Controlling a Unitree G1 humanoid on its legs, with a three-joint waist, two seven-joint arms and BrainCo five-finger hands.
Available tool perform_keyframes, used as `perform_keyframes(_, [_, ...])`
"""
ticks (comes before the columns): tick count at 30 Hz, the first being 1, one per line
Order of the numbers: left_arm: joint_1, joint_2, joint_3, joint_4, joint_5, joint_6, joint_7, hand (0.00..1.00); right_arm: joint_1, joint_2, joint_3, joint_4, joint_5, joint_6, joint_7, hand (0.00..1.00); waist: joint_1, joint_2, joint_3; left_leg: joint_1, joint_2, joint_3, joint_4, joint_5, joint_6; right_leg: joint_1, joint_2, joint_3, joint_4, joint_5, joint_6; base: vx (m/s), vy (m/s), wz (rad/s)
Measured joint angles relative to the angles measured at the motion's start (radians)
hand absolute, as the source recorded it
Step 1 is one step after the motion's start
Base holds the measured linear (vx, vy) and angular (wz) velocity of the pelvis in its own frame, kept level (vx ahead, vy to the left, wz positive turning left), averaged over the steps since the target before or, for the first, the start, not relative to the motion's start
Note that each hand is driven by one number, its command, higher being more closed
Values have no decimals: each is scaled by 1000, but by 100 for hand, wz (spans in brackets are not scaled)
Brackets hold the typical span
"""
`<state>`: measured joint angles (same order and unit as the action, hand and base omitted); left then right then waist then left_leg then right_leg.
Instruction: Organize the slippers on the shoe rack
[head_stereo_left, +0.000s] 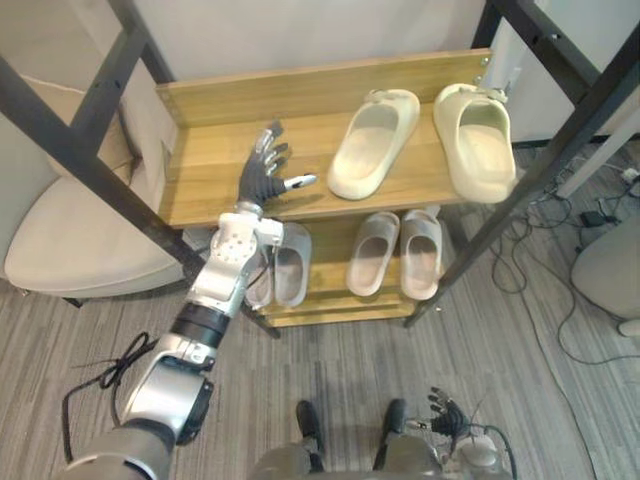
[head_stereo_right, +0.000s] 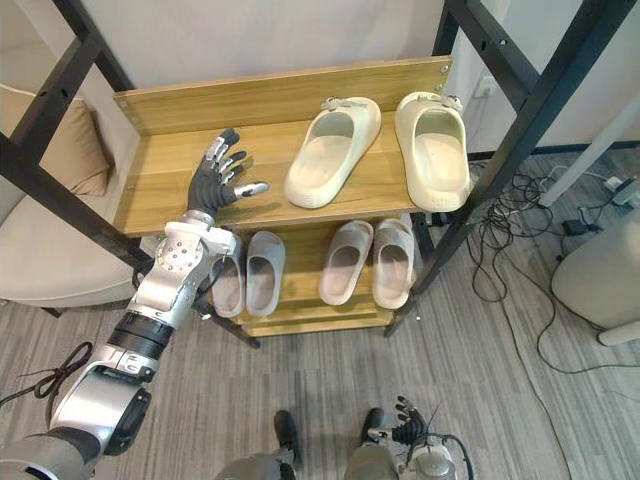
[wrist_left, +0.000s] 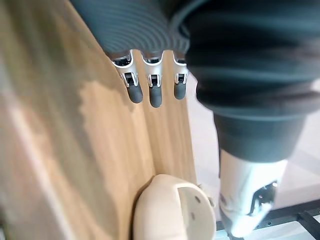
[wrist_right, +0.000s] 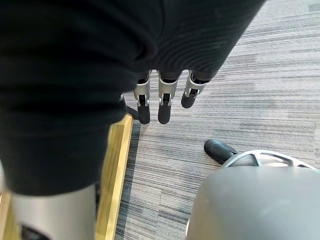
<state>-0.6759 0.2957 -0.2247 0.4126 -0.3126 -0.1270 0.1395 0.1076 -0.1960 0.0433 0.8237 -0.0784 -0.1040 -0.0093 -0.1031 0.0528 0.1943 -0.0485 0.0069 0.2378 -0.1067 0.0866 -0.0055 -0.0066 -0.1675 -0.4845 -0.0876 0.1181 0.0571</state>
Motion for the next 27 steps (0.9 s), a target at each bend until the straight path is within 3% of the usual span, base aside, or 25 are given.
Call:
perform_keyframes(6, [2, -55, -12, 1, -2, -7, -10, 0, -1, 2, 0, 0, 0, 0, 3, 0, 0, -7, -4, 15, -1, -1, 2, -2, -2, 13, 0, -1, 0, -2, 3, 0, 0, 0])
perform_keyframes(14, [-30, -121, -109, 21, -2, -15, -7, 0, -1, 10, 0, 0, 1, 1, 2, 0, -7, -18, -10, 15, -1, 1, -3, -1, -2, 11, -1, -1, 0, -6, -1, -28, 15, -2])
perform_keyframes(27, [-94, -156, -123, 119, -25, -15, -4, 0, -7, 25, -1, -2, 1, 4, -1, 0, -19, -29, -15, 31, -1, 36, -3, -6, -5, 10, -3, 29, 0, -5, -2, -14, 12, -7])
